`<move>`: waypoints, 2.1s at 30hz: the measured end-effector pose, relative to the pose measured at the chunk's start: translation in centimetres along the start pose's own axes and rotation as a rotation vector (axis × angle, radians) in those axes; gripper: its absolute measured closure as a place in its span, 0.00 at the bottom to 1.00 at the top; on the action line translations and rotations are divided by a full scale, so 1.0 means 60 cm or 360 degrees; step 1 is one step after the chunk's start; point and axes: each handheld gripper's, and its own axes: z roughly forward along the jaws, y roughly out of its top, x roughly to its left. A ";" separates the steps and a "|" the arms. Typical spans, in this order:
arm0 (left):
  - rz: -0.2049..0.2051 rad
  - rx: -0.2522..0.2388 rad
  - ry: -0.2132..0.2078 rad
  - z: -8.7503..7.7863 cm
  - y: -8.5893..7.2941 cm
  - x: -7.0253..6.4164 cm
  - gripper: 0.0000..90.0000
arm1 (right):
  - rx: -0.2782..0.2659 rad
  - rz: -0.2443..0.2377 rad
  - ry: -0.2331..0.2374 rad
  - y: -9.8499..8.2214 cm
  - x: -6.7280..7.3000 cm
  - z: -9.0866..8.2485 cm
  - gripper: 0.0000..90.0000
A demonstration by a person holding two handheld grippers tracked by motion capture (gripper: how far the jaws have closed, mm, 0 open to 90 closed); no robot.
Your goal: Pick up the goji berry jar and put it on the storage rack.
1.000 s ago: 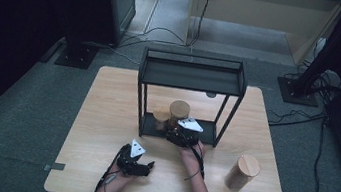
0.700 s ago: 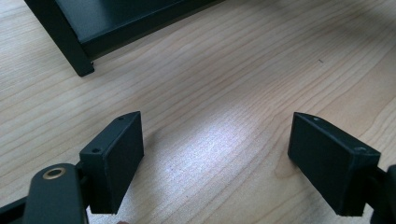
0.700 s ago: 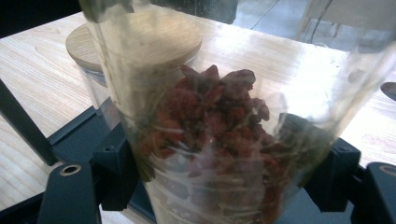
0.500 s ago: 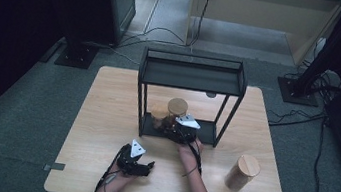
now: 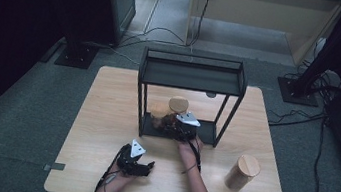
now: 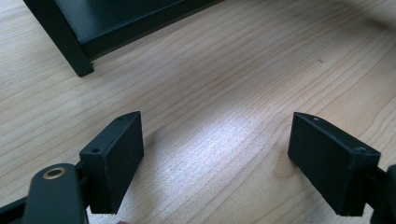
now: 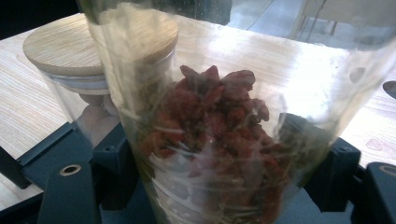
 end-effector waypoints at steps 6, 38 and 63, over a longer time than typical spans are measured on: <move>0.0001 0.0000 -0.0001 0.000 0.000 0.000 0.20 | -0.0005 0.0013 0.0001 -0.002 -0.003 0.002 0.27; 0.0001 -0.0003 -0.0004 0.001 0.000 0.000 0.20 | 0.0008 0.0052 0.0031 -0.024 -0.006 -0.036 0.23; 0.0002 -0.0002 -0.0003 0.000 0.000 0.000 0.20 | -0.0050 0.0046 0.0109 -0.073 -0.018 -0.054 0.19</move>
